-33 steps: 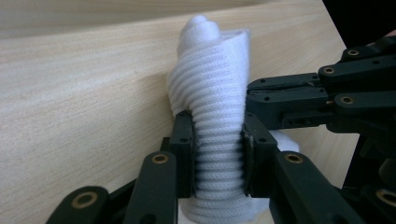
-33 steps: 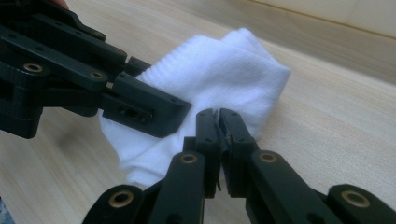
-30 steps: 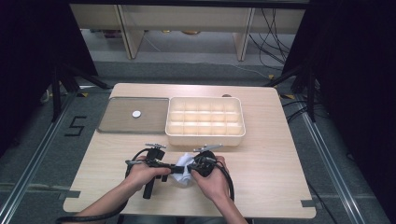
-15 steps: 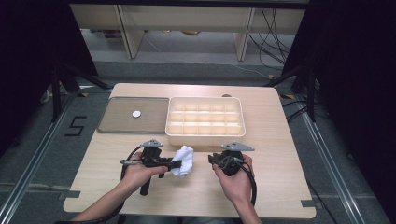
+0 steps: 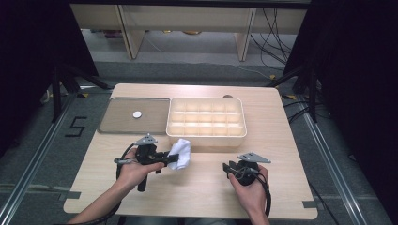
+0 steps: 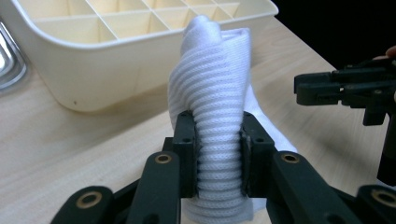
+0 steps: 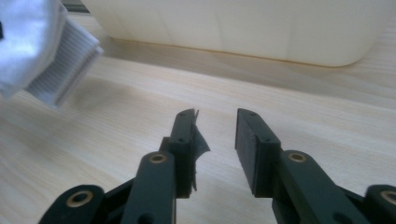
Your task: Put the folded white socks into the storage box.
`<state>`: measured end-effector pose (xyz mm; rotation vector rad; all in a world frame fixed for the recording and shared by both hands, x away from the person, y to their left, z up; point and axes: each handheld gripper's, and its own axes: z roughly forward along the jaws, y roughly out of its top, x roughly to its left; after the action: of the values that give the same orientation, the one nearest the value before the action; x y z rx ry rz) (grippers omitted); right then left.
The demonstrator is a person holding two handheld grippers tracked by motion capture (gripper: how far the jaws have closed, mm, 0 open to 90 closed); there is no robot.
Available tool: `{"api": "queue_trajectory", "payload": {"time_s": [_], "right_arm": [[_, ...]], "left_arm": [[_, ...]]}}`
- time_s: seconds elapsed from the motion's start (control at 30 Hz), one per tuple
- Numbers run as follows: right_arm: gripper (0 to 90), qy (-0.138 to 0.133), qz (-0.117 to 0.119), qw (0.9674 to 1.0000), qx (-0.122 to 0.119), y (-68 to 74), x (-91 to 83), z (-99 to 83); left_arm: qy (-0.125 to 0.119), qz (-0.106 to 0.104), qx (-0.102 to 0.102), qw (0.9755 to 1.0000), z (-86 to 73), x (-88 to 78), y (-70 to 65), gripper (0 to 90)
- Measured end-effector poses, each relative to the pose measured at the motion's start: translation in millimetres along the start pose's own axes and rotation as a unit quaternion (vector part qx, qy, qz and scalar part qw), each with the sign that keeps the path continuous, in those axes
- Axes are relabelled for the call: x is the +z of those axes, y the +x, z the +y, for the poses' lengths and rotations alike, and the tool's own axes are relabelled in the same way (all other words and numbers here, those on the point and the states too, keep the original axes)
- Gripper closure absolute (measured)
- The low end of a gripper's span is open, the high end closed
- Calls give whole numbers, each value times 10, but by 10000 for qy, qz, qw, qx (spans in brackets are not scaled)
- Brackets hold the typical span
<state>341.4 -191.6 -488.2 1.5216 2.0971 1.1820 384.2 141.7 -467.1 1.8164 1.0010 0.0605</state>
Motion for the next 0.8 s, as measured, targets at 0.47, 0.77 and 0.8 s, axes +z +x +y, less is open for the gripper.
{"api": "queue_trajectory", "payload": {"time_s": [0.47,0.77,0.8], "right_arm": [[671,30,-144,9999,-45,-38,-1,-99],[669,-52,-46,10000,-63,-51,4,-95],[669,-51,-77,9999,-47,-59,4,-98]], "left_arm": [[-336,64,194,9992,254,-102,-9,719],[-530,207,159,9983,395,-120,26,719],[-547,235,127,9981,412,-116,32,719]]}}
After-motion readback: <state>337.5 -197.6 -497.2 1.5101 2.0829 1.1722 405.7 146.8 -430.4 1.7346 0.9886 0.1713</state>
